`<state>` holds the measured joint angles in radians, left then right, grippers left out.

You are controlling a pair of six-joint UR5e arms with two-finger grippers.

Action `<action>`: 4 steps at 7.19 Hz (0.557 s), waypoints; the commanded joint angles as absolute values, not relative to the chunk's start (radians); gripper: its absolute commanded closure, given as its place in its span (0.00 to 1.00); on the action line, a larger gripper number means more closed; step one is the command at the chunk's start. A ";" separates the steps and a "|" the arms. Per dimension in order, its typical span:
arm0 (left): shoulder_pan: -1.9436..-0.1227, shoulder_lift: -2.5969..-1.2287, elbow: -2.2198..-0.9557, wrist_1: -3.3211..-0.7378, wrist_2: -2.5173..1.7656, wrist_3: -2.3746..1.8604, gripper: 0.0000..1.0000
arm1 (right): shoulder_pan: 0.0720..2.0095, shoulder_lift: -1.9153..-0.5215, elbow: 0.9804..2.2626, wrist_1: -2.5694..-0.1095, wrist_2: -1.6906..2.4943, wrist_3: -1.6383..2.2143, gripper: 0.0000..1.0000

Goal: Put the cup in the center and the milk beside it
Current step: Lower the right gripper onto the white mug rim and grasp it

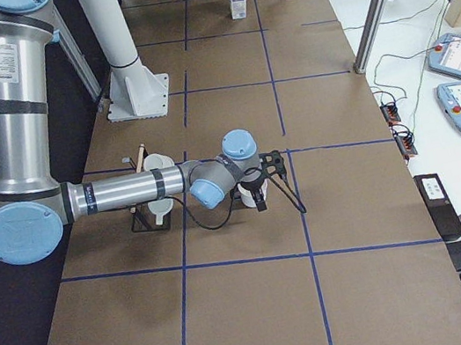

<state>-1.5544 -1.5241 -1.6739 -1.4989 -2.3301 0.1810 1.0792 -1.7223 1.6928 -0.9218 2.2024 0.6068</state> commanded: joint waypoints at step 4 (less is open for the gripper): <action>-1.552 -1.525 -1.674 -1.499 -2.330 0.181 0.00 | 1.025 -1.717 1.672 -0.923 2.178 0.626 0.92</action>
